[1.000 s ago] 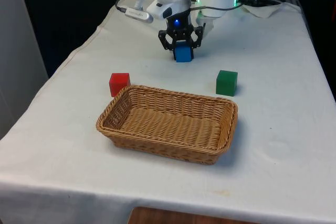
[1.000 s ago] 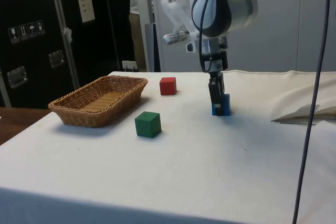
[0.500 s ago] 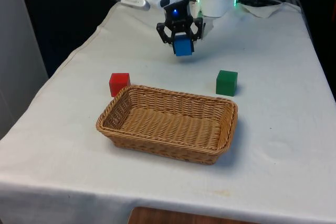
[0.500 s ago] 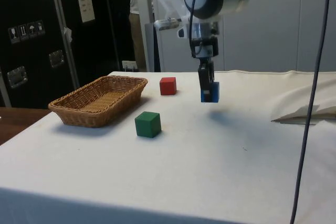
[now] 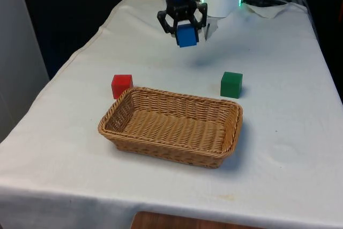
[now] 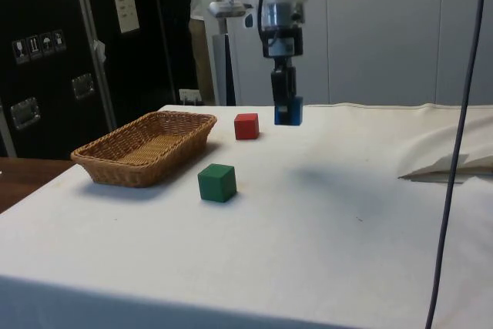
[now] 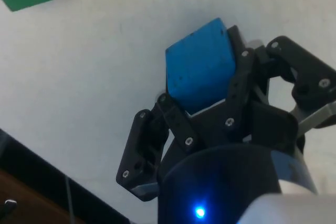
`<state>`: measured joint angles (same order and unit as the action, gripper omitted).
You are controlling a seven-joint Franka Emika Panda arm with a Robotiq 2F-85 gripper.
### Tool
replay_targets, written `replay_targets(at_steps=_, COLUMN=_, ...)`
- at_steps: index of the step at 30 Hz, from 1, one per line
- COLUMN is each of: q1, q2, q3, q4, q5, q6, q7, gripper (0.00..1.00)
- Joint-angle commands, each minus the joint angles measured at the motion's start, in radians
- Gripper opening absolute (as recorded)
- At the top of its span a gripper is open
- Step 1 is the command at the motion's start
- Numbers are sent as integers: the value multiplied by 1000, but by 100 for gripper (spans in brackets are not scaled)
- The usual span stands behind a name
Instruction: Pick up the blue cube and place it into the basket.
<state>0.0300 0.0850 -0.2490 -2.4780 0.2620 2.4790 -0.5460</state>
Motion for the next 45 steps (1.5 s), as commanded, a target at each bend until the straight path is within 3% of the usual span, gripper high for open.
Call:
replay_targets(at_steps=1, q1=1, q2=-5, q3=-3, q4=14, q5=-25, q6=-20, q7=22, gripper=1)
replay_targets(at_steps=10, q1=1, q2=-22, q3=0, q4=73, q5=-24, q6=-75, q7=25, gripper=1)
replay_targets(at_steps=18, q1=2, q2=-18, q3=10, q4=104, q5=-13, q6=-77, q7=10, gripper=1)
replay_targets(at_steps=26, q1=2, q2=19, q3=20, q4=154, q5=-8, q6=-75, q7=1, gripper=1)
replay_targets(at_steps=34, q1=0, q2=95, q3=31, q4=255, q5=19, q6=-83, q7=-18, gripper=1)
replay_targets(at_steps=35, q1=2, q2=85, q3=28, q4=242, q5=7, q6=-76, q7=-10, gripper=1)
replay_targets(at_steps=40, q1=-2, q2=140, q3=34, q4=324, q5=29, q6=-95, q7=-22, gripper=1)
replay_targets(at_steps=43, q1=2, q2=150, q3=29, q4=335, q5=22, q6=-87, q7=-17, gripper=1)
replay_targets(at_steps=45, q1=-2, q2=165, q3=35, q4=367, q5=46, q6=-97, q7=-36, gripper=1)
